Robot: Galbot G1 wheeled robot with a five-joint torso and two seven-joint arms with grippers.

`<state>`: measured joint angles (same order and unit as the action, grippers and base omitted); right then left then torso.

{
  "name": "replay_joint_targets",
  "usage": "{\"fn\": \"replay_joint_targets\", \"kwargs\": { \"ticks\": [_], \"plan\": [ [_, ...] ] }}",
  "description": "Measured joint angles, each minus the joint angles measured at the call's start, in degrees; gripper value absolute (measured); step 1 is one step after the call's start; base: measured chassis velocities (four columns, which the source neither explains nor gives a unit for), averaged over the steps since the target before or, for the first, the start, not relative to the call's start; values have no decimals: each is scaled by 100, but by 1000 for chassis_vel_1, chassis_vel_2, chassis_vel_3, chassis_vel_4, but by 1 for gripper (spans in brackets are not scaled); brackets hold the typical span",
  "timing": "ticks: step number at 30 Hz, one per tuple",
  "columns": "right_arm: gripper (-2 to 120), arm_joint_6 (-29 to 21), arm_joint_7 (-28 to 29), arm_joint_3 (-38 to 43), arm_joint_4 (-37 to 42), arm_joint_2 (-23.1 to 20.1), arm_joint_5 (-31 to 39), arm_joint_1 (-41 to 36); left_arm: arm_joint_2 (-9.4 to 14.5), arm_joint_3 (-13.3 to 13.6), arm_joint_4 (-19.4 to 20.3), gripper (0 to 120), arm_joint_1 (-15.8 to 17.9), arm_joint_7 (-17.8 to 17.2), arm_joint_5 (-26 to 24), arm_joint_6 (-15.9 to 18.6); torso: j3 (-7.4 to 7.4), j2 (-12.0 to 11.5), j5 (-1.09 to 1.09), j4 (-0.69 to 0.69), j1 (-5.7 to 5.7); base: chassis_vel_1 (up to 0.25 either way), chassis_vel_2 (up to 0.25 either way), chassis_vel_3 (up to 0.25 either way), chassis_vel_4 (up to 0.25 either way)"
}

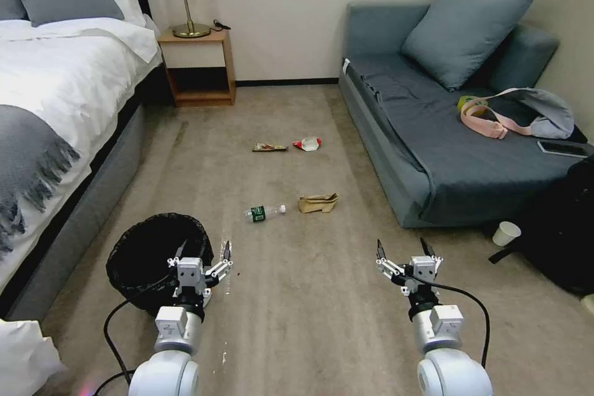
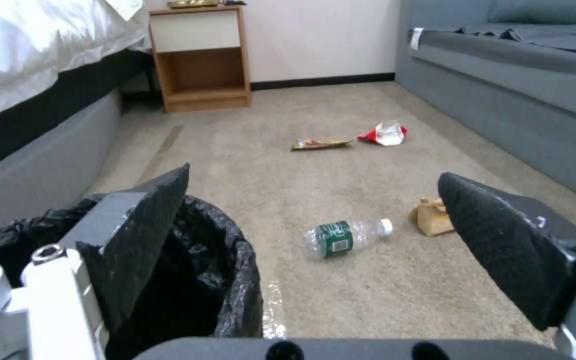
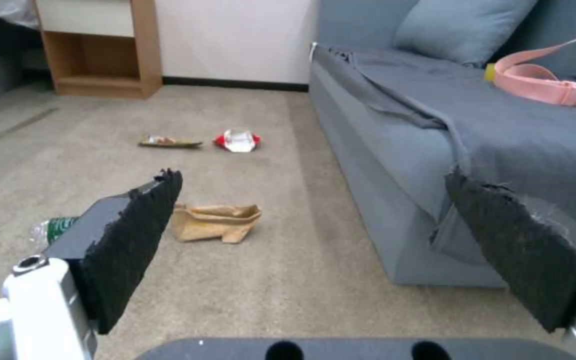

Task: Pick up the trash bin, then pick up the garbage on the floor and place it into the trash bin.

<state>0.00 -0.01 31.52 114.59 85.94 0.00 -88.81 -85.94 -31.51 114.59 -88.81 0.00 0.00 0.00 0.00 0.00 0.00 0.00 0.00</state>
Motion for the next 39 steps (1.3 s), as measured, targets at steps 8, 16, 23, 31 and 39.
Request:
{"fn": "replay_joint_targets", "kwargs": {
  "ticks": [8, 16, 23, 31, 39],
  "plan": [
    [100, 0, 0, 0, 0, 0, 0, -1, 0, 0, 0, 100, 0, 0, 0, 0, 0, 0, 0, 0, 0, 0, 0, 0, 0],
    [100, 0, 0, 0, 0, 0, 0, -1, 0, 0, 0, 100, 0, 0, 0, 0, 0, 0, 0, 0, 0, 0, 0, 0, 0],
    [100, 0, 0, 0, 0, 0, 0, 0, 0, 0, 0, 100, 0, 0, 0, 0, 0, 0, 0, 0, 0, 0, 0, 0, 0],
    [100, -1, 0, 0, 0, 0, 0, 0, 0, 0, 0, 98, 0, -1, 0, 0, 0, 0, 0, 0, 0, 0, 0, 0, 0],
    [100, -878, 198, -43, 218, -462, 639, 49, 40, -218, 302, 98, -154, -468, -236, 350, 0, 0, -2, -1, 0, 0, 0, 0, 0]
  ]
}}
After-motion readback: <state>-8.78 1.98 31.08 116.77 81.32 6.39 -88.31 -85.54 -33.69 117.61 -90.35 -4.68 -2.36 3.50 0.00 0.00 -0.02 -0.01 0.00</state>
